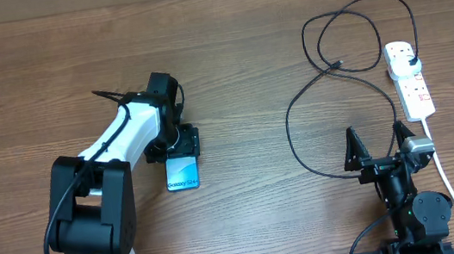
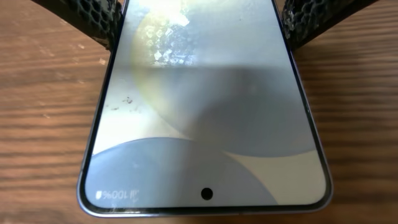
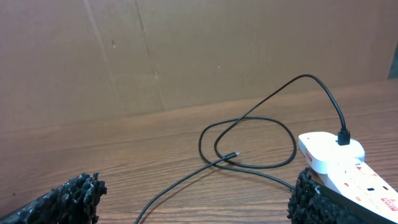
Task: Plug charger to phone and switch on socket
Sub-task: 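Lift the smartphone upright with the left gripper toward the centre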
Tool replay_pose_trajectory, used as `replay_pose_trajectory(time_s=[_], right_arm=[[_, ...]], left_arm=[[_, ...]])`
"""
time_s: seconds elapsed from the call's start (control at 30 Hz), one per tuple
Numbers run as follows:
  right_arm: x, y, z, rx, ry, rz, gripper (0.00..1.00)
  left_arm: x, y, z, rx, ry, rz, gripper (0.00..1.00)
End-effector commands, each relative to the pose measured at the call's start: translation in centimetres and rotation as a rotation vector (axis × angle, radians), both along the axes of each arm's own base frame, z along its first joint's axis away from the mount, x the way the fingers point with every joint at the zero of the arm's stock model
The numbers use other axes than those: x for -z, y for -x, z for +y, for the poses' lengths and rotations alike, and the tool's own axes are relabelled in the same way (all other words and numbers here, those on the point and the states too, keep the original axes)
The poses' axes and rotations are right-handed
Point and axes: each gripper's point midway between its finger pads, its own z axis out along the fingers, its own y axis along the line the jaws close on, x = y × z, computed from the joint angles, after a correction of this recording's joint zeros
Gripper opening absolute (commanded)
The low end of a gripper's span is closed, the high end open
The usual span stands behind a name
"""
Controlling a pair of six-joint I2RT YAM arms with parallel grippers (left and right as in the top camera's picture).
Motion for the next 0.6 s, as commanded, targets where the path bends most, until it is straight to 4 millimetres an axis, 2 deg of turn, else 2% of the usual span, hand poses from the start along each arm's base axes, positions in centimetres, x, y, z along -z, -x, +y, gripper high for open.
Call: replay_pose_trajectory(time_s=[0.0,0.23,0.57], right_arm=[[0.2,0.0,0.0,0.001,-0.004,-0.002,1.00],[0.2,0.0,0.0,0.001,-0.004,-0.002,1.00],[0.2,0.0,0.0,0.001,-0.004,-0.002,1.00]], left_arm=[[-0.5,0.1,-2.9,-0.008,0.154,0.049,0.64],[-2.3,0.4,-6.3,0.033,0.371,0.075,0.65],[-4.5,1.2,-9.4,0.029,0.591,0.132,0.63]])
